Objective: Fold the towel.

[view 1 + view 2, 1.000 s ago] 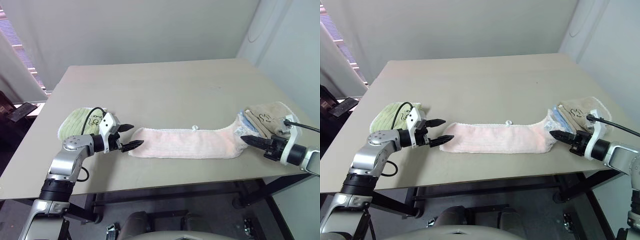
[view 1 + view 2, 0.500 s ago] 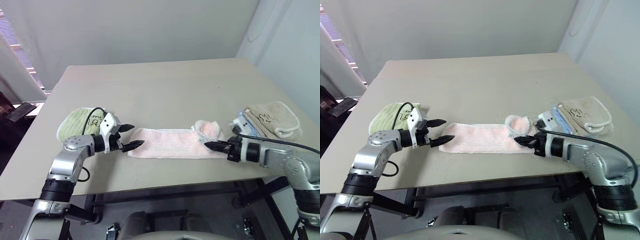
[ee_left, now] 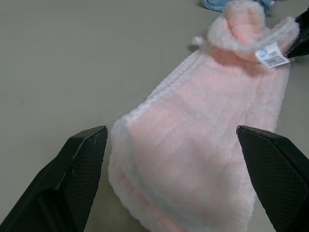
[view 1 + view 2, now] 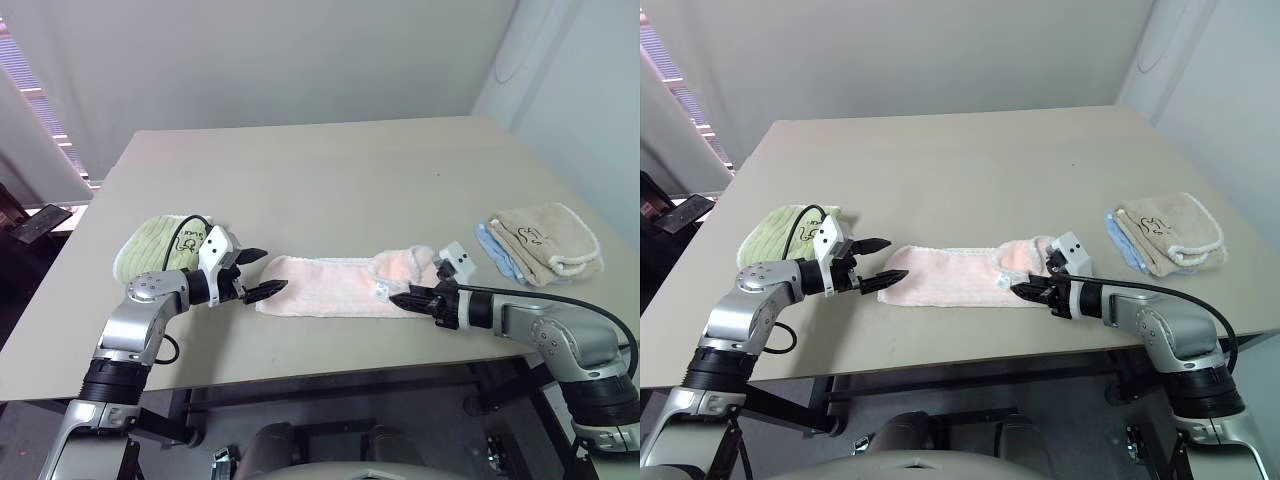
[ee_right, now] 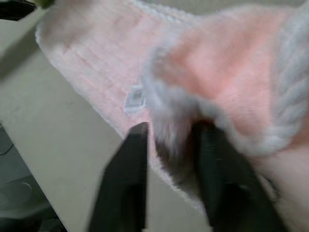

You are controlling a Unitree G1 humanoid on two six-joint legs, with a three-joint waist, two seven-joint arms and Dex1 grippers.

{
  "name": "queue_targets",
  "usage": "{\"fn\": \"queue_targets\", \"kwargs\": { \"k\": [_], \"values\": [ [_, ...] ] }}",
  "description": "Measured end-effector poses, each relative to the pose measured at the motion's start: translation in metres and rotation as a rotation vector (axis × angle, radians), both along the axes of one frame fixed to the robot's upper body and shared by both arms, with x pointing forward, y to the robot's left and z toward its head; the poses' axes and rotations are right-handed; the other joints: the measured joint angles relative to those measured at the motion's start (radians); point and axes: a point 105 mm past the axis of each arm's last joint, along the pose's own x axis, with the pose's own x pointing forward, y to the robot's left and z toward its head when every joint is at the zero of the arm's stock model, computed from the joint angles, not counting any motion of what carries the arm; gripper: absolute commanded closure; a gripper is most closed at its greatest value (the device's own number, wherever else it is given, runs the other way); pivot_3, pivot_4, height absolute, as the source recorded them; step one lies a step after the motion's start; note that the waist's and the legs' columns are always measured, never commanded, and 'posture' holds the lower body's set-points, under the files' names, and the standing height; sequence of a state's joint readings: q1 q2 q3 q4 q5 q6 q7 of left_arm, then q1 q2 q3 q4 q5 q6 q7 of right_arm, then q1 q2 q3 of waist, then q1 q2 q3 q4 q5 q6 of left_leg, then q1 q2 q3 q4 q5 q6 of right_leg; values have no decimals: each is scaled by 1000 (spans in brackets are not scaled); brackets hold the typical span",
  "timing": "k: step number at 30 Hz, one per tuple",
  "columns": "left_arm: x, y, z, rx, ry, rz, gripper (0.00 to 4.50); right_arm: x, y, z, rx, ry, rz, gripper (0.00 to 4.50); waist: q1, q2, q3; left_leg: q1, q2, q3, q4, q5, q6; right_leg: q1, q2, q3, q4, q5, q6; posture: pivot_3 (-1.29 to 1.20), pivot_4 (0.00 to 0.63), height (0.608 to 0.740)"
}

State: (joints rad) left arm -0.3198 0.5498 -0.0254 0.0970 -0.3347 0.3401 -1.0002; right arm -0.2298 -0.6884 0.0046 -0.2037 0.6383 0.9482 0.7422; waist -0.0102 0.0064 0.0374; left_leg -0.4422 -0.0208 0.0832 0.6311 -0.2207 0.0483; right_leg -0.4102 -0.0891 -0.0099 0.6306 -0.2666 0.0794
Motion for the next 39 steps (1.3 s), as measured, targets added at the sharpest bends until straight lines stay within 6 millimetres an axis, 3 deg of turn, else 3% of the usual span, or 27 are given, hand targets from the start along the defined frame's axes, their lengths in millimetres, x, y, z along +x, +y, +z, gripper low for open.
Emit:
{"fn": "queue_targets", "kwargs": {
  "k": [2,7,12,21,30,36,39],
  "values": [
    [0,0,0,0,0,-1,0,-6,4,5,0,-25,42,1314,2,0,0,0,0,0,0,0,0,0,0,0,0,0,0,0,0,730],
    [0,0,0,-1,0,-1,0,-22,8,34,53,-126,143,1314,2,0,0,0,0,0,0,0,0,1,0,0,0,0,0,0,0,730],
    [0,0,0,-1,0,-2,0,-19,-3,57,102,-194,114,1314,0,-1,-1,1,0,0,0,0,0,1,0,0,0,1,0,0,0,730],
    [2,-1,2,-5,-3,-2,0,34,-40,24,-68,-219,-141,1314,-2,-2,-1,2,0,1,0,0,0,0,0,0,0,2,-2,0,0,730],
    [2,0,2,-3,-5,1,0,48,4,24,-155,-422,-5,1314,0,-2,-1,1,0,2,1,0,0,0,0,0,0,2,-1,0,0,730],
    [2,0,2,-3,-5,1,0,42,24,19,-124,-392,49,1314,-3,-2,-1,2,0,2,1,0,0,1,-1,0,1,3,-2,0,0,730],
    [2,-1,2,-4,-5,-1,0,43,21,19,-91,-348,15,1314,-3,-2,-1,2,0,2,1,0,0,0,-1,0,1,3,-2,0,0,730]
  ]
}}
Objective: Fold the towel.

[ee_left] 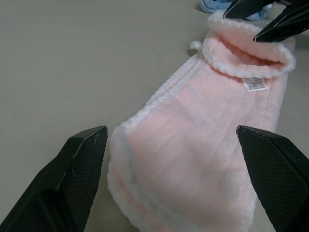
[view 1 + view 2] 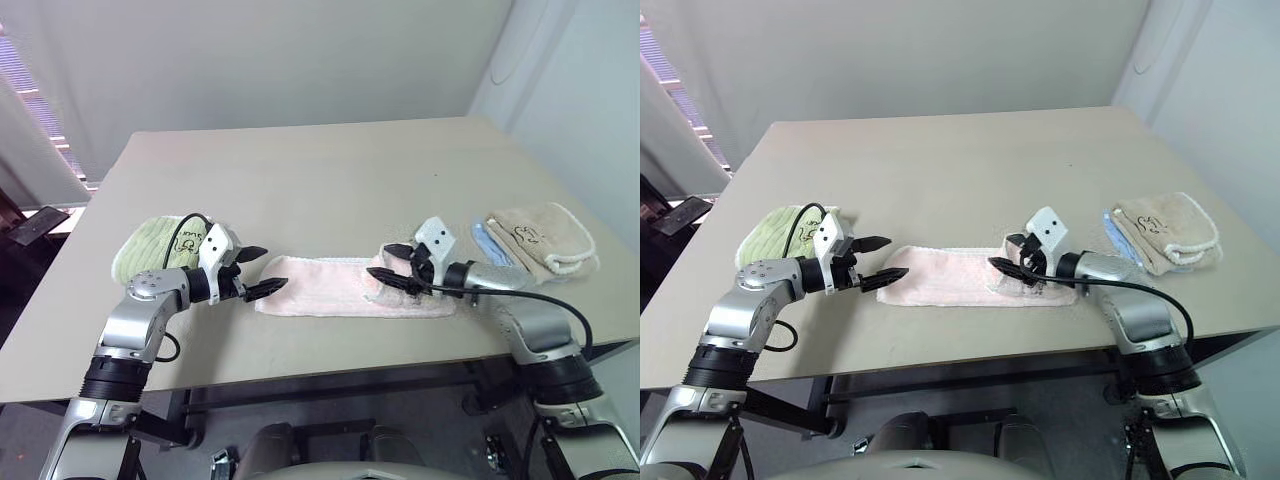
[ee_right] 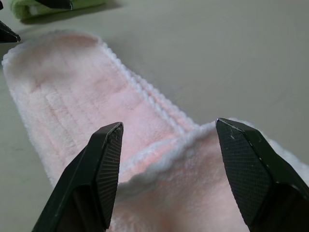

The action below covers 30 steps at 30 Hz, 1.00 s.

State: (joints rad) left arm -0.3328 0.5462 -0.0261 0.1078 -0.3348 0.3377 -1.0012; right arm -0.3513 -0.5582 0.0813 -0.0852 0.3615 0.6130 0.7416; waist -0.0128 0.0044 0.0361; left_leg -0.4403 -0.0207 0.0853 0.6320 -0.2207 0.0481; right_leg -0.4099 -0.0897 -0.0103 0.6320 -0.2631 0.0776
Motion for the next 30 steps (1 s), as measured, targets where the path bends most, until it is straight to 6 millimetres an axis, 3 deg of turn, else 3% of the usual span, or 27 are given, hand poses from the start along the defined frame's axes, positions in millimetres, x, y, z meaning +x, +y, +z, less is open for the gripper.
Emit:
{"fn": "queue_targets", "kwargs": {
  "k": [7,12,17,23,26,30],
  "values": [
    [-1,-3,0,-14,3,-13,0,13,-32,43,314,58,-160,1314,3,-1,0,0,0,0,0,0,0,0,0,0,0,1,0,0,0,730],
    [1,-5,2,-21,-4,-19,0,20,-43,17,237,91,-248,1314,-4,0,-1,0,0,1,0,0,0,0,0,0,0,1,0,0,0,730],
    [3,-7,6,-21,-19,-23,0,20,-19,-8,128,68,-210,1314,-5,0,-1,0,0,1,0,0,0,-1,0,0,1,1,0,0,0,730],
    [3,-7,6,-20,-26,-27,0,14,2,-24,48,42,-153,1314,0,0,-1,0,0,1,1,0,0,0,0,0,1,1,0,0,0,730],
    [3,-7,6,-20,-27,-27,0,7,5,-40,-16,50,-136,1314,-1,-1,-1,0,0,1,1,0,0,0,0,0,1,1,0,0,0,730],
    [3,-12,8,-31,-33,-40,0,9,0,-41,-40,40,-161,1314,-2,-1,-1,1,0,1,1,0,0,0,0,0,2,1,0,0,0,730]
  ]
}}
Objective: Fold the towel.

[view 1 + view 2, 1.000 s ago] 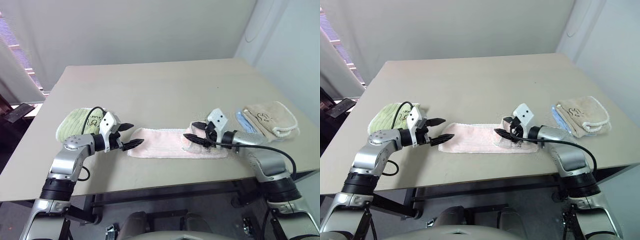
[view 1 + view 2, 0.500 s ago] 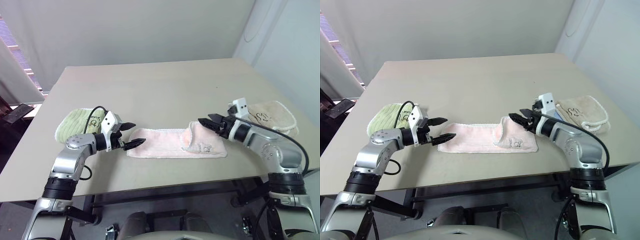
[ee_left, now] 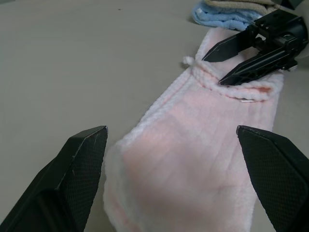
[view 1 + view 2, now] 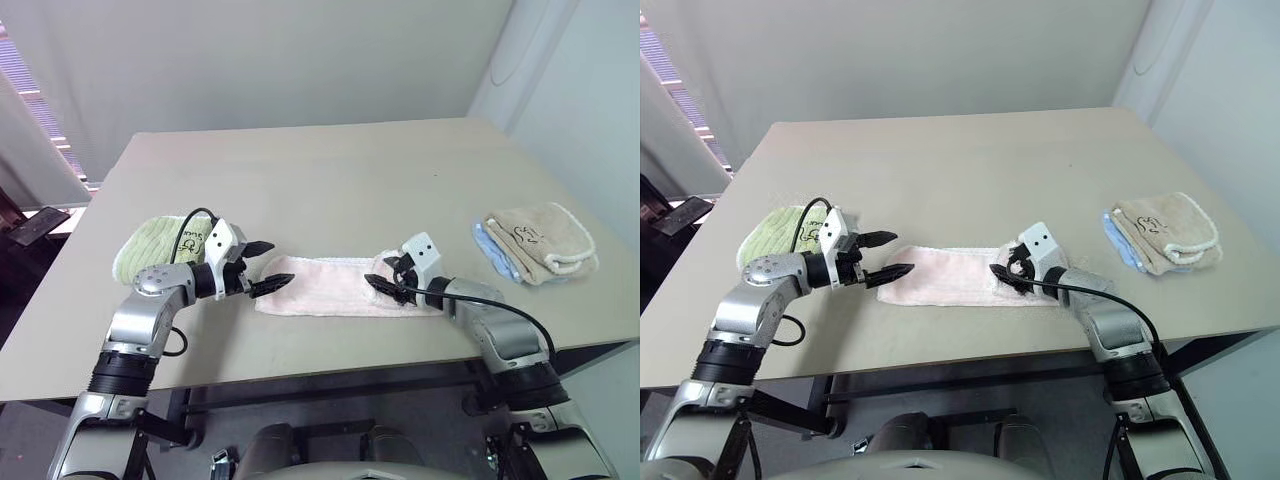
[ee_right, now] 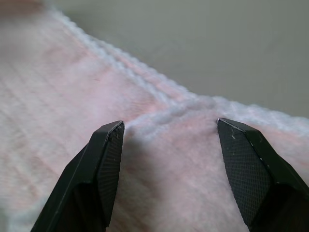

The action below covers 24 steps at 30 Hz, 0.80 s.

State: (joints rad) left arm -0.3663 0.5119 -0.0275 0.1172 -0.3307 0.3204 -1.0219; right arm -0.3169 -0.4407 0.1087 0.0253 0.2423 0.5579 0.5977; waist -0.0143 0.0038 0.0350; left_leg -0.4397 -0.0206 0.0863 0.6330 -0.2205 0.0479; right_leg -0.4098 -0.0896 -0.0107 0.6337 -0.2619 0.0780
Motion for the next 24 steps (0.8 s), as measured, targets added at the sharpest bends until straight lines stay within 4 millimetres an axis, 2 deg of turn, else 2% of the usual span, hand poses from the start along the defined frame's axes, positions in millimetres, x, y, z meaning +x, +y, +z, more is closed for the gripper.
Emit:
{"fn": "queue_targets", "kwargs": {
  "k": [2,6,8,11,14,18,24],
  "values": [
    [0,-2,1,-6,1,-9,0,1,-2,9,93,11,-19,1314,1,0,0,0,0,0,0,0,0,0,0,0,0,0,0,0,0,730],
    [2,-10,10,-30,-3,-46,0,5,-12,53,309,-29,-47,1314,2,0,0,0,0,0,0,0,0,1,0,0,0,1,1,0,0,730],
    [3,-18,17,-73,-4,-74,0,0,-20,73,406,-29,-26,1314,5,0,0,0,0,0,1,0,0,1,0,0,0,1,1,0,0,730],
    [8,-42,36,-124,-49,-144,0,-14,-40,95,455,-63,21,1933,20,0,0,0,0,0,2,0,0,2,0,-1,-1,1,1,0,0,730],
    [13,-70,44,-149,-64,-211,0,-17,-53,93,460,-56,0,3018,23,-1,0,1,0,0,2,0,0,3,0,-1,-2,1,2,0,0,730],
    [8,-103,34,-166,-11,-315,0,-17,-62,79,470,-7,-34,4404,21,0,0,0,0,0,3,0,1,2,0,-1,-1,2,3,0,0,730],
    [9,-135,28,-184,17,-396,0,-15,-68,75,448,-13,-51,4462,26,0,0,0,1,-1,6,0,2,3,1,-1,-1,1,3,0,0,730]
  ]
}}
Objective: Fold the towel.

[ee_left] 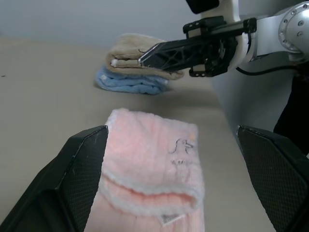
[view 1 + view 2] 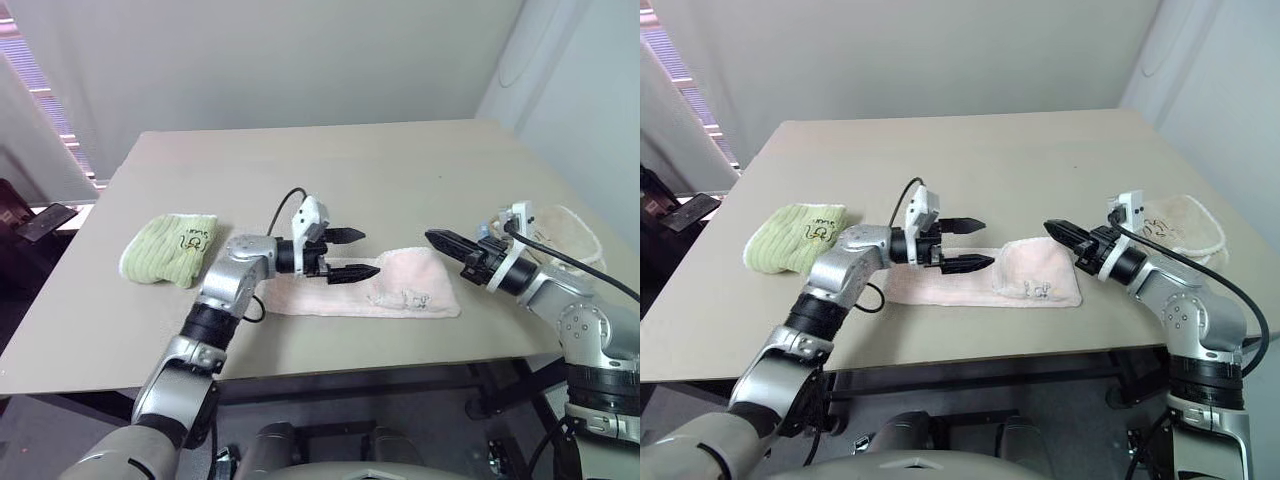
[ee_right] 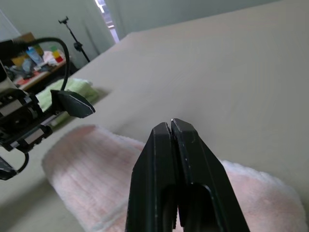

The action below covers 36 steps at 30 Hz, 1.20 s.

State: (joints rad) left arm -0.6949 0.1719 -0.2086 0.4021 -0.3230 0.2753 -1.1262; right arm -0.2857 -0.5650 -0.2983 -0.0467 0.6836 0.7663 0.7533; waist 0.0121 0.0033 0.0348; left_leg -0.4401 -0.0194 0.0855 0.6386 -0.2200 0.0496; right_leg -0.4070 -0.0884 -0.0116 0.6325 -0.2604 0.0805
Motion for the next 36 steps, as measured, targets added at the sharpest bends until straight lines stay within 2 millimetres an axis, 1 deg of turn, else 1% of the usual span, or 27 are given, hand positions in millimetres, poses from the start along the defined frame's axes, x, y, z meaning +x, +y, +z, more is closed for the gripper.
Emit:
{"fn": "queue_targets", "kwargs": {
  "k": [2,5,6,8,9,11,13,16,17,18,20,22,23,27,29,32,36],
  "values": [
    [6,-18,-7,19,-5,5,0,2,-1,-8,0,21,-11,4462,3,0,0,-2,0,-1,6,-2,3,1,0,-1,0,0,0,0,0,730],
    [4,-38,-20,42,15,-16,0,2,-1,-17,-4,49,-19,4462,0,0,0,-3,0,0,10,-5,7,2,-1,0,0,1,1,0,0,730],
    [5,-42,-24,47,29,-19,177,2,-2,-19,-6,55,-23,4490,-1,0,0,-3,0,0,10,-5,8,2,-2,0,-1,1,1,0,0,730],
    [5,-49,-28,51,55,-24,592,2,-4,-23,-5,68,-34,4500,-1,0,0,-3,0,1,11,-6,8,2,-2,0,-1,2,3,0,0,730],
    [3,-51,-29,50,59,-42,893,3,-5,-25,-6,76,-43,4500,-1,0,0,-3,0,1,10,-6,8,2,-2,0,-1,2,4,0,0,730],
    [0,-52,-30,52,62,-69,1684,2,-5,-26,-5,91,-48,4500,-1,0,0,-3,0,1,10,-6,8,1,-2,0,-1,2,4,0,0,730],
    [1,-52,-33,62,70,-63,2367,3,-7,-26,-7,90,-58,4500,-1,0,0,-3,0,0,9,-6,8,1,-2,0,0,2,4,0,0,730],
    [6,-50,-33,61,72,-29,2367,3,-12,-27,-39,94,-76,4500,-1,0,0,-3,0,0,10,-6,8,1,-2,0,-1,2,4,0,0,730],
    [8,-48,-31,53,72,-16,2748,2,-14,-28,-50,97,-81,4500,-1,0,0,-3,0,0,10,-6,8,1,-2,0,-1,2,4,0,0,730],
    [10,-46,-30,48,71,-8,2948,2,-14,-29,-53,98,-82,4500,-1,0,0,-3,0,0,10,-6,8,1,-2,0,-1,2,4,0,0,730],
    [10,-44,-29,50,69,-11,3600,2,-14,-29,-58,99,-84,4500,-1,0,0,-3,0,0,10,-6,8,1,-2,0,-1,2,4,0,0,730],
    [10,-42,-29,51,68,-21,4378,3,-16,-30,-64,99,-91,4500,-1,0,0,-3,0,0,10,-6,8,1,-2,0,-1,2,4,0,0,730],
    [9,-42,-29,50,68,-25,4447,3,-16,-31,-68,102,-94,4500,0,0,0,-3,0,0,10,-6,8,1,-2,0,-1,2,4,0,0,730],
    [7,-46,-29,44,68,-31,4447,6,-16,-38,-73,119,-99,4500,0,0,0,-3,0,1,10,-6,8,1,-2,0,-1,2,4,0,0,730],
    [8,-50,-33,64,61,-14,4447,8,-15,-41,-72,131,-103,4500,0,0,0,-3,0,1,10,-6,8,2,-2,0,-1,2,4,0,0,730],
    [6,-54,-53,137,95,1,4447,9,-11,-54,-74,164,-104,4500,0,0,0,-3,0,0,10,-6,8,1,-2,0,-1,2,4,0,0,730],
    [-1,-56,-83,250,125,6,4447,8,-8,-84,-125,252,-121,4500,-1,0,0,-3,0,1,10,-6,8,1,-2,0,-1,2,4,0,0,730]
  ]
}}
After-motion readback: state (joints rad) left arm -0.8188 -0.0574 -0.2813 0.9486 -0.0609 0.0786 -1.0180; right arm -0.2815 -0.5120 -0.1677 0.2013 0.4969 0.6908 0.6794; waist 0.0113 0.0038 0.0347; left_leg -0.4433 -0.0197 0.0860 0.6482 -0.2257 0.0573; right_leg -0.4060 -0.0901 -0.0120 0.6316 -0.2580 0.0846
